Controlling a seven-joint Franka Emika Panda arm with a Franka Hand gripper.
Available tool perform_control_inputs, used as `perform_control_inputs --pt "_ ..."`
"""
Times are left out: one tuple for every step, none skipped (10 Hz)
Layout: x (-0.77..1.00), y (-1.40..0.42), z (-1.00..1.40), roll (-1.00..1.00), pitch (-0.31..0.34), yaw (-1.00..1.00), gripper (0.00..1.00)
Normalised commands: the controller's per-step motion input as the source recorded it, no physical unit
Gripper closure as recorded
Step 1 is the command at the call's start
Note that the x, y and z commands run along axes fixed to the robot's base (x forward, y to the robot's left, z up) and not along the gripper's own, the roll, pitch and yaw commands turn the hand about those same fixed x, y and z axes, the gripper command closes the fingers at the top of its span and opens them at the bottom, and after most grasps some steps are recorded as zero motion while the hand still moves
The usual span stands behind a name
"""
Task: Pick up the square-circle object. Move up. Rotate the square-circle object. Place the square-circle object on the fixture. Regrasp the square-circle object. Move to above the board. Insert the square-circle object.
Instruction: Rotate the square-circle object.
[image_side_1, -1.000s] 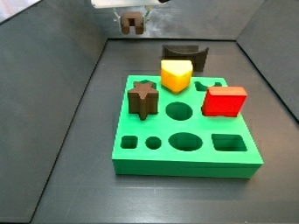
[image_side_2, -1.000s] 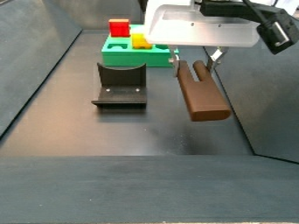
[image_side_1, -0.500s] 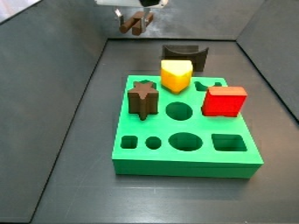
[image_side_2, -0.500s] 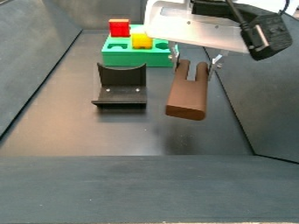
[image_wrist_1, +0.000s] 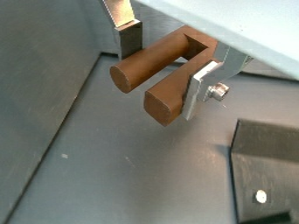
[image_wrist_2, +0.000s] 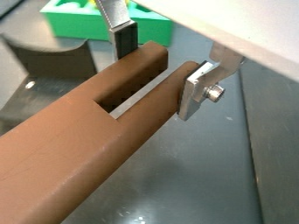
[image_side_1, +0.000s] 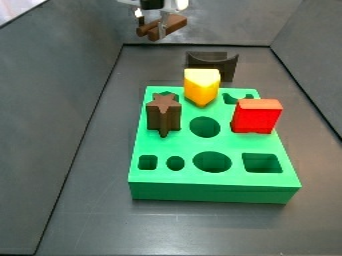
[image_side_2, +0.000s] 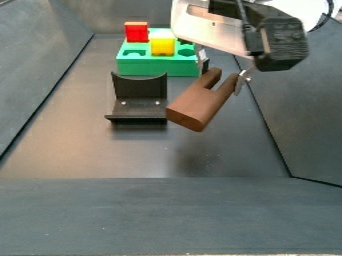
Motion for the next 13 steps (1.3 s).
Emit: perform_control_inputs --pt "0.03 0.02 -0.03 0.00 -0.004 -1.00 1.00" --pt "0.03 0.02 -0.03 0.00 -0.004 -1.00 1.00" --pt "0.03 0.02 -0.03 0.00 -0.004 -1.00 1.00" --pt "0.03 0.02 -0.03 0.00 -0.004 -1.00 1.00" --pt "0.03 0.02 -0.03 0.00 -0.004 -1.00 1.00" --pt "0.03 0.02 -0.03 0.00 -0.004 -1.00 1.00" --pt "0.03 0.02 -0.03 0.00 -0.004 -1.00 1.00" --pt "0.03 0.02 -0.03 0.00 -0.004 -1.00 1.00" --pt "0.03 0.02 -0.03 0.00 -0.004 -1.00 1.00" --pt "0.03 0.02 -0.03 0.00 -0.005 -1.00 1.00" --pt "0.03 0.02 -0.03 0.00 -0.005 -1.00 1.00" --pt "0.03 0.02 -0.03 0.00 -0.005 -1.00 1.00" --pt "0.03 0.02 -0.03 0.00 -0.005 -1.00 1.00"
